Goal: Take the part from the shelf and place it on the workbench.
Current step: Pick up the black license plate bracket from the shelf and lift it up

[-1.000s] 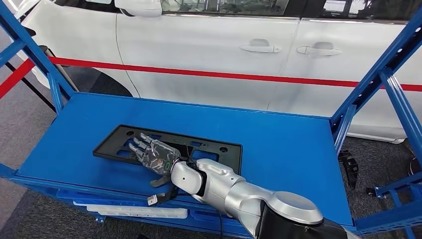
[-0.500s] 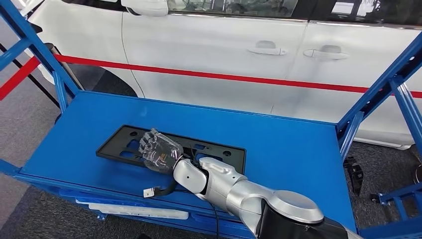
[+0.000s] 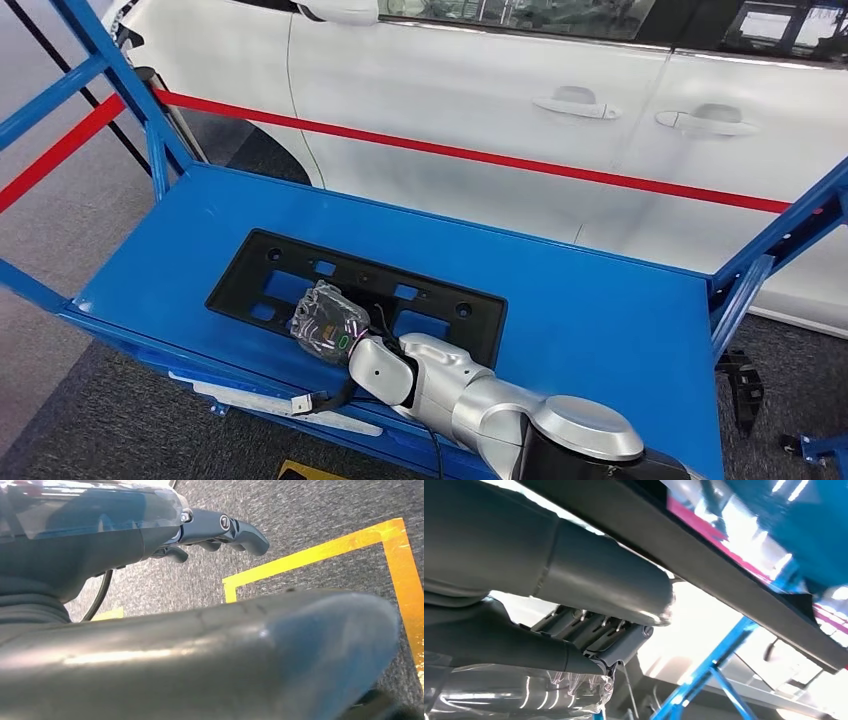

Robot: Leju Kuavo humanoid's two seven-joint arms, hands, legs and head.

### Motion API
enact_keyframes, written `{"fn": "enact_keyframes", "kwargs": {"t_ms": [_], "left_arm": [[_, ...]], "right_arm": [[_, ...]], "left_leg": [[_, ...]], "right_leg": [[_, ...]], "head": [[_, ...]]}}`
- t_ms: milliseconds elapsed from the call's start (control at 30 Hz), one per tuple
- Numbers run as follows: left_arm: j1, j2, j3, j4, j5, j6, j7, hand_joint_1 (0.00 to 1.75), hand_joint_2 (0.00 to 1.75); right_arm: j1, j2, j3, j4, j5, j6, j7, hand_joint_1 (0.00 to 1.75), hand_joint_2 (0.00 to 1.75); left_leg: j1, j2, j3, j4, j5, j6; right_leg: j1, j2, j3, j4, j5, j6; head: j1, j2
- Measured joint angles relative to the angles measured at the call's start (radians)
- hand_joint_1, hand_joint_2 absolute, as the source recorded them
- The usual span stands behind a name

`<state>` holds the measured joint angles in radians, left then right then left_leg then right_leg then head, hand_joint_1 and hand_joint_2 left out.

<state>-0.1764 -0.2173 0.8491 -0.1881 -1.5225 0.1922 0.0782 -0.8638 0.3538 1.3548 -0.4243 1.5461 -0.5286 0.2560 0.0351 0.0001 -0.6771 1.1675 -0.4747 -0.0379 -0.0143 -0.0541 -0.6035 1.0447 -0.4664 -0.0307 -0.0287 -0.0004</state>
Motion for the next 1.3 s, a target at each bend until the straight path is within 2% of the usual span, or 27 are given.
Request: {"fn": "enact_keyframes", "kwargs": {"t_ms": [67,100,167,233,300,367,400,433,467,533,567,600,700,1033,1300], "left_arm": [[-0.001,0.000,0.000,0.000,0.000,0.000,0.000,0.00,0.00],[0.000,0.001,0.000,0.000,0.000,0.000,0.000,0.00,0.00],[0.002,0.001,0.000,0.000,0.000,0.000,0.000,0.00,0.00],[0.003,0.002,0.000,0.000,0.000,-0.001,0.001,0.00,0.00],[0.000,0.002,0.000,0.000,0.000,-0.002,0.002,0.00,0.00],[-0.001,0.002,0.001,0.000,-0.001,-0.002,0.002,0.00,0.00],[0.000,0.002,0.001,0.000,-0.001,-0.002,0.002,0.00,0.00],[0.001,0.002,0.001,0.000,0.000,-0.002,0.002,0.00,0.00],[0.001,0.002,0.001,0.000,0.000,-0.002,0.002,0.00,0.00],[0.000,0.001,0.001,0.000,0.000,-0.002,0.002,0.00,0.00],[0.000,0.000,0.001,0.000,-0.001,-0.002,0.002,0.00,0.00],[0.000,0.000,0.001,0.000,-0.002,-0.002,0.002,0.00,0.00],[0.001,0.001,0.001,0.000,-0.003,-0.003,0.002,0.00,0.00],[0.001,0.004,0.001,0.000,-0.001,-0.003,0.002,0.00,0.00],[0.002,0.004,0.001,0.000,0.001,-0.003,0.002,0.00,0.00]], "right_arm": [[0.000,0.001,0.001,0.001,0.000,0.001,-0.009,0.00,0.00],[0.000,0.001,0.002,0.002,0.000,0.003,-0.015,0.00,0.00],[0.002,0.003,0.002,0.002,0.000,0.003,-0.024,0.00,0.00],[0.002,0.004,0.002,0.002,0.000,0.002,-0.027,0.00,0.00],[0.003,0.003,0.002,0.002,0.000,0.001,-0.028,0.00,0.00],[0.008,-0.001,0.002,0.002,0.000,0.001,-0.031,0.00,0.00],[0.010,-0.004,0.002,0.001,0.000,0.001,-0.033,0.00,0.00],[0.012,-0.007,0.002,-0.001,0.000,0.002,-0.034,0.00,0.00],[0.012,-0.010,0.002,-0.005,0.000,0.003,-0.035,0.00,0.00],[0.009,-0.014,0.002,-0.013,0.000,0.004,-0.033,0.00,0.00],[0.006,-0.016,0.002,-0.019,0.000,0.007,-0.031,0.00,0.00],[0.003,-0.018,0.003,-0.026,0.000,0.011,-0.029,0.00,0.00],[-0.012,-0.028,0.015,-0.048,0.000,0.024,-0.027,0.00,0.00],[-0.042,-0.051,0.058,-0.086,0.000,0.030,-0.026,0.00,0.00],[-0.051,-0.053,0.065,-0.086,0.000,0.030,-0.026,0.00,0.00]], "left_leg": [[-0.010,0.012,0.061,-0.116,0.038,0.011],[-0.015,0.015,0.073,-0.140,0.040,0.015],[-0.019,0.012,0.075,-0.147,0.040,0.022],[-0.017,0.008,0.080,-0.158,0.046,0.035],[-0.014,0.004,0.084,-0.167,0.050,0.046],[-0.017,-0.002,0.084,-0.166,0.050,0.052],[-0.018,-0.006,0.084,-0.165,0.049,0.053],[-0.019,-0.012,0.084,-0.164,0.048,0.054],[-0.020,-0.017,0.085,-0.162,0.047,0.053],[-0.022,-0.025,0.086,-0.156,0.042,0.050],[-0.024,-0.028,0.084,-0.153,0.039,0.046],[-0.026,-0.030,0.082,-0.149,0.036,0.044],[-0.026,-0.030,0.078,-0.146,0.033,0.041],[-0.024,-0.029,0.083,-0.157,0.037,0.031],[-0.025,-0.029,0.083,-0.157,0.037,0.031]], "right_leg": [[0.003,-0.008,0.004,0.000,-0.003,0.008],[0.004,-0.011,0.005,-0.002,-0.003,0.013],[0.003,-0.014,0.008,-0.007,-0.001,0.025],[0.000,0.003,0.006,0.004,-0.013,0.037],[-0.001,0.034,-0.034,0.087,-0.062,0.042],[0.000,0.048,-0.102,0.218,-0.114,0.042],[0.001,0.050,-0.126,0.258,-0.119,0.042],[0.001,0.051,-0.132,0.260,-0.104,0.040],[0.001,0.052,-0.117,0.222,-0.072,0.037],[0.004,0.059,-0.058,0.087,0.000,0.025],[0.006,0.063,-0.035,0.034,0.020,0.020],[0.006,0.066,-0.023,0.002,0.028,0.019],[0.007,0.067,-0.020,-0.012,0.029,0.025],[0.009,0.068,-0.020,-0.011,0.027,0.019],[0.008,0.068,-0.020,-0.011,0.027,0.019]], "head": [[0.000,0.000],[0.000,0.000],[0.000,0.000],[0.000,0.000],[0.000,0.000],[0.000,0.000],[0.000,0.000],[0.000,0.000],[0.000,0.000],[0.000,0.000],[0.000,0.000],[0.000,0.000],[0.000,0.000],[0.000,0.000],[0.000,0.000]]}}
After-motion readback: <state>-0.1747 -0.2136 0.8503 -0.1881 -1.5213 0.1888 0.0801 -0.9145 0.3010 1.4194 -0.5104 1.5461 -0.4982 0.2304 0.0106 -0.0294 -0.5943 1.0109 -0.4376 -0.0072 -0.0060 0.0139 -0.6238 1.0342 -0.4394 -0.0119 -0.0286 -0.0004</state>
